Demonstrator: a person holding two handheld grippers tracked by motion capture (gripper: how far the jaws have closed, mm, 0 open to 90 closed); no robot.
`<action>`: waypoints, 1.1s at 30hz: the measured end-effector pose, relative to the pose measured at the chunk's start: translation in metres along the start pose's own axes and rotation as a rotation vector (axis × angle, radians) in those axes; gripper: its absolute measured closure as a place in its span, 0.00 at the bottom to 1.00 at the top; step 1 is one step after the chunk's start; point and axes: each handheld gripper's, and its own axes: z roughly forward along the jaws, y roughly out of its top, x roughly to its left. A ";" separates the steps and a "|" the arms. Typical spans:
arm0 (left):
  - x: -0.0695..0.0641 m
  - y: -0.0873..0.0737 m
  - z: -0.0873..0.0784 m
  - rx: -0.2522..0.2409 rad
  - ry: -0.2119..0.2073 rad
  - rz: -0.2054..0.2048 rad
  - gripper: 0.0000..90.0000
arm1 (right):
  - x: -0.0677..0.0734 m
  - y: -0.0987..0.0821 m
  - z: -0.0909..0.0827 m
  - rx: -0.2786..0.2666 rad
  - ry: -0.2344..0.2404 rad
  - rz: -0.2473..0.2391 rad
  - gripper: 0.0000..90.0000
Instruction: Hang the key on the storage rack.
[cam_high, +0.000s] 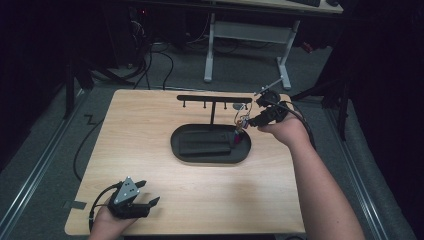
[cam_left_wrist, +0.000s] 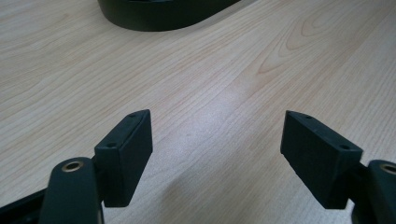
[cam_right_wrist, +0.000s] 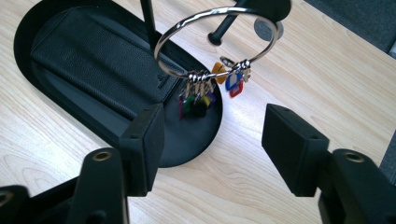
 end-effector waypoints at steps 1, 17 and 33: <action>0.000 0.001 0.001 0.002 -0.003 0.003 0.28 | 0.001 -0.002 0.001 -0.005 -0.001 -0.004 0.42; -0.005 0.005 0.006 0.003 -0.011 0.021 0.28 | 0.019 -0.052 0.005 -0.102 -0.038 0.010 0.34; -0.006 0.004 0.006 0.006 -0.012 0.025 0.28 | 0.042 -0.133 0.027 -0.256 -0.022 0.060 0.20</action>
